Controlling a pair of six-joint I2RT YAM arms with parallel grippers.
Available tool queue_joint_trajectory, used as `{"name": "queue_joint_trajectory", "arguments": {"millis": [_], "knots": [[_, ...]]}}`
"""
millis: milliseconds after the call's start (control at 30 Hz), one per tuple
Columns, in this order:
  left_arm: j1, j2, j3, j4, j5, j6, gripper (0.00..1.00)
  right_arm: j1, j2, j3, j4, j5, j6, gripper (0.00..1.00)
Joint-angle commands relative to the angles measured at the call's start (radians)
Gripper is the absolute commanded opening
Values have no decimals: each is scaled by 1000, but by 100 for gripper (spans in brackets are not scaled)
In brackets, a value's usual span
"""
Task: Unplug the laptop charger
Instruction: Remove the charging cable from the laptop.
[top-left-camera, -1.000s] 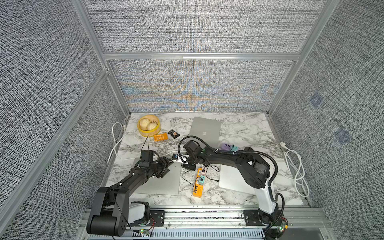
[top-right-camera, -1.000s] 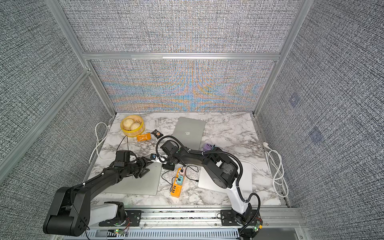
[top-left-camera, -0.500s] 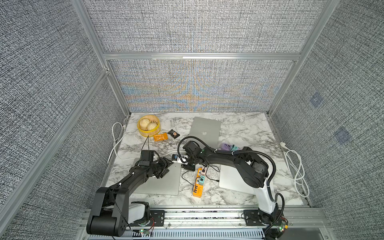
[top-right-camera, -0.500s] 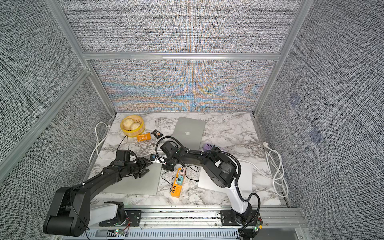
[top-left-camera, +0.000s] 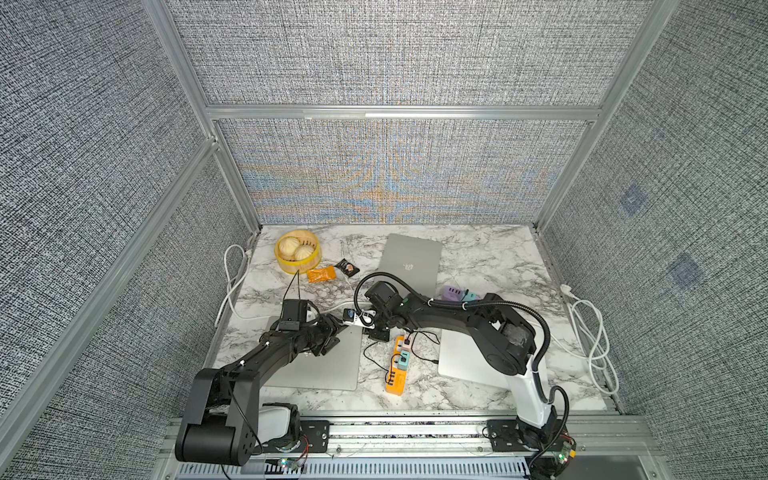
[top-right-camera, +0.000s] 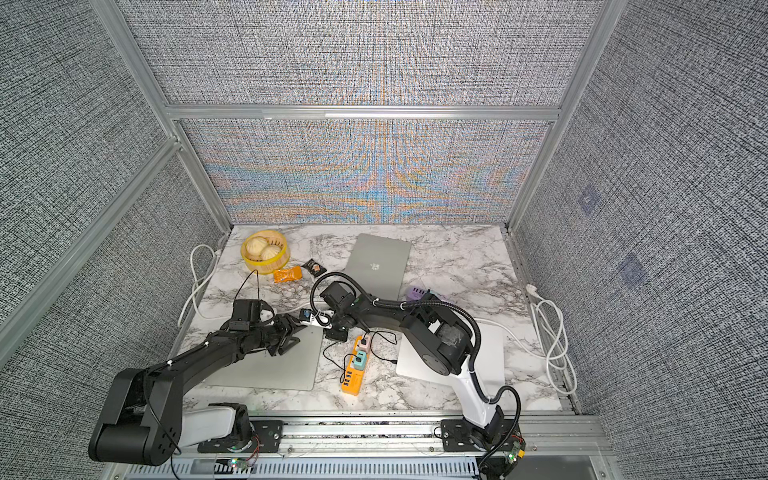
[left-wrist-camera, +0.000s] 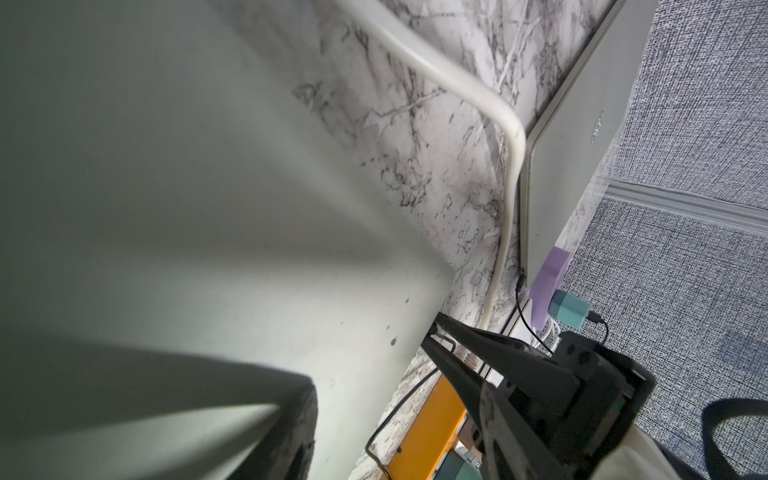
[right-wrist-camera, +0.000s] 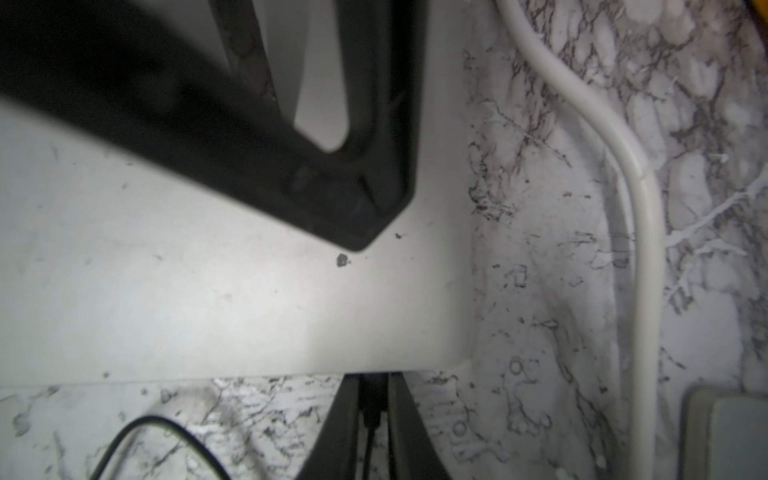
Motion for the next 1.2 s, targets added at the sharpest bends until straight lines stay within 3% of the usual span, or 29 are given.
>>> {"name": "queue_joint_trajectory", "arguments": {"millis": [0, 133, 267, 667, 933, 1167], "knots": [[-1, 15, -15, -90, -56, 2, 63, 3, -2, -13, -31, 37, -43, 15], [-1, 39, -25, -68, -55, 3, 63, 3, -13, -16, -49, 53, -60, 13], [0, 52, -25, -58, -54, 1, 63, -6, -26, -31, -24, -13, -26, 12], [-1, 50, -7, -74, -56, 8, 62, 10, -25, 6, -93, 47, -73, 12], [-2, 28, -1, -97, -60, 11, 62, 8, -74, 21, -85, 18, 5, 36], [0, -6, 19, -123, -51, 19, 62, 7, -201, -13, -43, 59, 34, 38]]}}
